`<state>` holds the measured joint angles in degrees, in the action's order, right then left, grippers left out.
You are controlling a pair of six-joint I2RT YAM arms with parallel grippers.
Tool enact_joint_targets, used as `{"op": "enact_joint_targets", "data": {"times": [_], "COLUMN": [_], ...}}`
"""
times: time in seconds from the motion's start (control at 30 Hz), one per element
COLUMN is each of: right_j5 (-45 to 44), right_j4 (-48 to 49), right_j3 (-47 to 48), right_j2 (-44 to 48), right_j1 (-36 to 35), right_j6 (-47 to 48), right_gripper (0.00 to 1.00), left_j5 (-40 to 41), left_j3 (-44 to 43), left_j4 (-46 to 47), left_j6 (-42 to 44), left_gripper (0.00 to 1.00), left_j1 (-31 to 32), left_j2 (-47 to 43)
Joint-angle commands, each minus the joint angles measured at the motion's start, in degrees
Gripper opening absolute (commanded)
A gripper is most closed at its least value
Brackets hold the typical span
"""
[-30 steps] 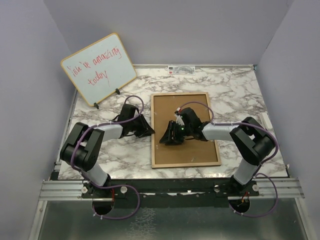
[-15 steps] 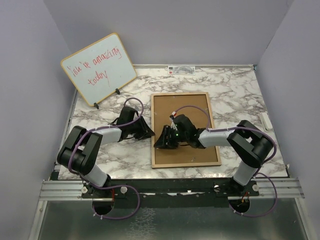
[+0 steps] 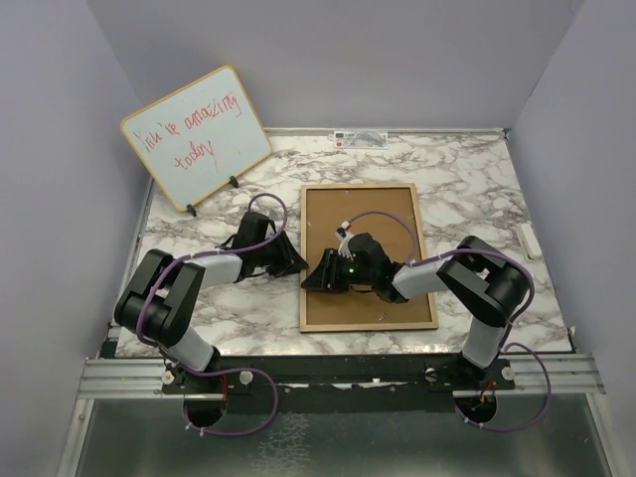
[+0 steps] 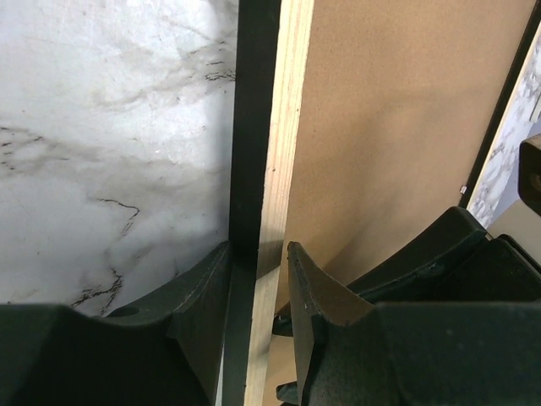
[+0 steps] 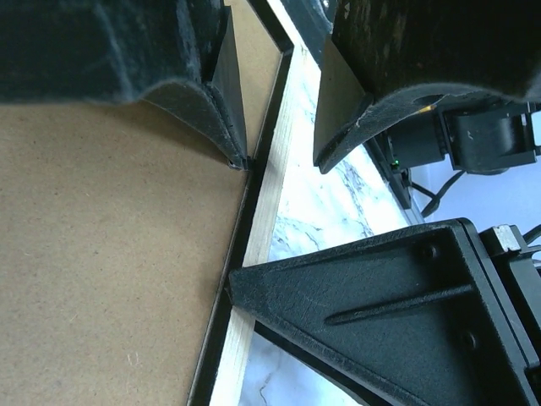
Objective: Put the photo into the frame
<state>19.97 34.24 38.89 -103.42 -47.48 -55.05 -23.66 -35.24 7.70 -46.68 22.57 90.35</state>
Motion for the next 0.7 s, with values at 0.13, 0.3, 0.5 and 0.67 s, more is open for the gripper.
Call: {"op": "enact_joint_targets", "data": {"times": [0.13, 0.3, 0.5, 0.67], "right_j5": [-6.21, -7.1, -5.49, -6.52], "right_j4": [2.02, 5.82, 10.76, 9.83], "right_j3": [-2.58, -3.42, -5.19, -8.7], "right_j2": [-4.85, -5.87, -3.48, 5.66], "right_j1": [-0.88, -1.26, -1.35, -1.32], "right_j6": [2.24, 1.18, 2.33, 3.7], "right_gripper": [0.43, 0.43, 0.53, 0.58], "left_j5": [2.69, 2.81, 5.22, 8.74], "left_j3": [2.02, 2.11, 1.26, 0.44], "left_j4": [-2.52, -2.53, -4.15, -7.11], "left_j6": [2.65, 2.63, 2.72, 3.41], "left_gripper": [0.36, 0.36, 0.36, 0.46], "left_j1": [0.37, 0.37, 0.37, 0.29], "left_j2": [3.79, 3.44, 2.41, -0.08]}}
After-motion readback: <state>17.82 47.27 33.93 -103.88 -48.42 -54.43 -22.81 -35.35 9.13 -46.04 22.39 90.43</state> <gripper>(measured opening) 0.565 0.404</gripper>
